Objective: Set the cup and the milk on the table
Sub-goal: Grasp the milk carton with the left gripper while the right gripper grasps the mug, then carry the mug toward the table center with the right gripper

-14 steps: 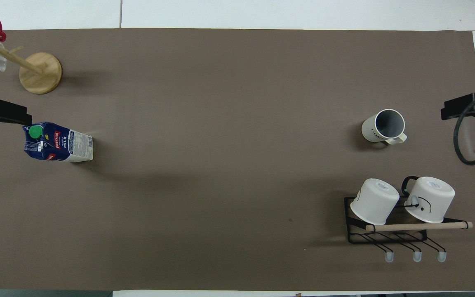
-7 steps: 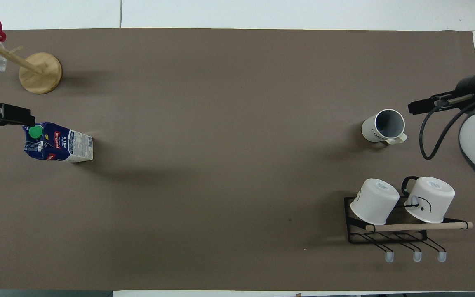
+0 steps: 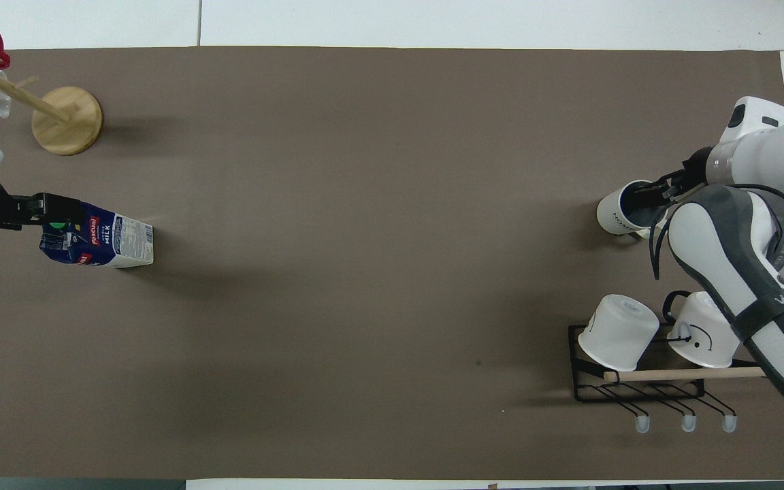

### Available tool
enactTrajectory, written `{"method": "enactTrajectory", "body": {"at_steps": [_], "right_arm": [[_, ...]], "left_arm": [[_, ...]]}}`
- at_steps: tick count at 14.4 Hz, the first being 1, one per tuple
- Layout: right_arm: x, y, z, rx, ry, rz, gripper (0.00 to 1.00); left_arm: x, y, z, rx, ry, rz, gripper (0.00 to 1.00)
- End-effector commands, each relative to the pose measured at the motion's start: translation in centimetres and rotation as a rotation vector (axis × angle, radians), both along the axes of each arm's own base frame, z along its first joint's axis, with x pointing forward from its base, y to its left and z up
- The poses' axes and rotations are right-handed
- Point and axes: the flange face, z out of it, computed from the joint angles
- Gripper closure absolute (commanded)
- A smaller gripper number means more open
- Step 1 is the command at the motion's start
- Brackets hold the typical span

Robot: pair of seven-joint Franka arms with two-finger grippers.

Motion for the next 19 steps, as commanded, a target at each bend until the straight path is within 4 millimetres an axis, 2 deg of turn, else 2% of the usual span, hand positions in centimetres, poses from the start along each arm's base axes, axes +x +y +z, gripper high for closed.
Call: {"method": "enactTrajectory", "body": {"at_steps": [1, 4, 5, 6, 7, 8, 9, 10, 11, 12, 13, 15, 19], "right_arm": [[-0.9, -0.2, -0.5, -0.001, -0.048, 0.03, 0.0], [-2.7, 0.4, -2.1, -0.004, -0.021, 0.067, 0.0], [-2.7, 0.3, -2.2, -0.006, -0.021, 0.076, 0.1], [-2.7, 0.4, -2.2, -0.006, -0.021, 0.078, 0.38], [-2.8, 0.6, -2.1, -0.006, -0.02, 0.079, 0.73], [-2.8, 0.6, -2.2, -0.004, -0.014, 0.074, 1.0], [-2.7, 0.7, -2.1, -0.001, -0.018, 0.059, 1.0], [-2.7, 0.7, -2.0, 0.005, -0.019, 0.029, 1.0], [-2.6, 0.9, -1.9, 0.013, -0.019, -0.007, 1.0], [-2.6, 1.1, -1.9, 0.018, -0.018, -0.023, 1.0], [-2.3, 1.4, -1.7, 0.018, -0.02, -0.023, 1.0], [-1.3, 1.0, -0.3, 0.021, -0.022, -0.033, 1.0], [1.2, 2.5, 4.6, 0.054, 0.015, -0.182, 1.0]], "left_arm": [[-0.9, 0.3, -2.1, -0.01, -0.024, 0.017, 0.0], [-0.8, 0.5, -3.3, -0.01, -0.013, 0.052, 0.0], [-0.8, 0.4, -3.4, -0.011, -0.011, 0.061, 0.0], [-0.8, 0.4, -3.4, -0.011, -0.009, 0.064, 0.0], [-0.8, 0.1, -3.5, -0.011, -0.009, 0.058, 0.0], [-0.7, 0.1, -3.3, -0.01, -0.014, 0.057, 0.02], [-0.6, 0.0, -3.2, -0.01, -0.017, 0.055, 0.07], [-0.6, -0.1, -3.2, -0.01, -0.015, 0.054, 0.24], [-0.5, -0.1, -3.0, -0.011, -0.02, 0.055, 0.58], [-0.5, -0.1, -2.9, -0.01, -0.021, 0.052, 0.88], [-0.5, -0.1, -2.8, -0.01, -0.023, 0.051, 1.0], [-0.1, -0.2, -1.9, -0.009, -0.042, 0.04, 1.0], [-0.4, -0.1, 1.5, -0.011, -0.077, 0.038, 1.0]]}}
